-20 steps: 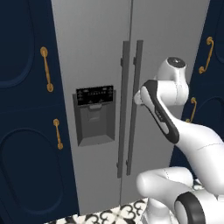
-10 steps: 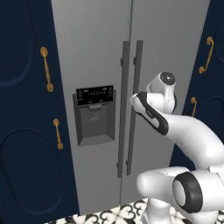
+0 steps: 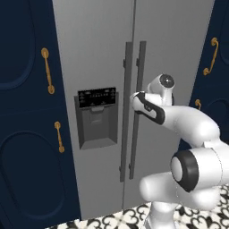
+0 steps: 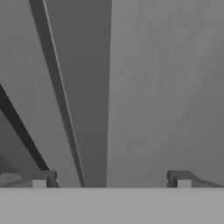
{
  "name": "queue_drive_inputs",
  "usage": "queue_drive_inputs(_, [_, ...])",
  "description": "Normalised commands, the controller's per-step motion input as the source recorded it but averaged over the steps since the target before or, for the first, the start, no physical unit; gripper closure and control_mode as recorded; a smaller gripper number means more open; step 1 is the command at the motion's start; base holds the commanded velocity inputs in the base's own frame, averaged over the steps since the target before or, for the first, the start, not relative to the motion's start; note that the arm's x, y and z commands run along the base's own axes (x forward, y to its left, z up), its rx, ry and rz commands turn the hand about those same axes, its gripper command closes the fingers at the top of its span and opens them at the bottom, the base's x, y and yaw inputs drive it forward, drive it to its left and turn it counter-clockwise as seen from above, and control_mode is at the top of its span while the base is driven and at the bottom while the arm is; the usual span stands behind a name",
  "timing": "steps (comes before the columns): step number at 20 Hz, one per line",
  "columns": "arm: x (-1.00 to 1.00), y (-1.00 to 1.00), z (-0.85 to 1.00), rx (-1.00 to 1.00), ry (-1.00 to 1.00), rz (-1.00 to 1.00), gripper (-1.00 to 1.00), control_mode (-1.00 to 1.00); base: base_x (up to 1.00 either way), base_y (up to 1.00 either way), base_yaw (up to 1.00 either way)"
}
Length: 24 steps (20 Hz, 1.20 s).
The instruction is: Take the strawberry from the fridge and place it on top of the pancake, located on the dining counter.
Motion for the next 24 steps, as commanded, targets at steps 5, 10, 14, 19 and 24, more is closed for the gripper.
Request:
queue_drive_inputs(5, [0.35, 0.01, -0.08, 0.0, -0.1, 0.0, -1.0, -1.0, 0.0, 0.0, 0.0])
queue_drive_inputs(10, [0.38, 0.02, -0.03, 0.0, -0.09, -0.02, 1.0, -1.0, 0.0, 0.0, 0.0])
queue_drive_inputs(14, [0.21, 0.0, 0.0, 0.0, -0.02, 0.0, 1.0, -1.0, 0.0, 0.0, 0.0])
queue_drive_inputs(19, [-0.05, -0.02, 0.0, -0.01, -0.01, 0.02, 1.0, -1.0, 0.0, 0.0, 0.0])
queue_drive_inputs(24, [-0.87, -0.7, 0.04, 0.01, 0.12, -0.15, 1.0, -1.0, 0.0, 0.0, 0.0])
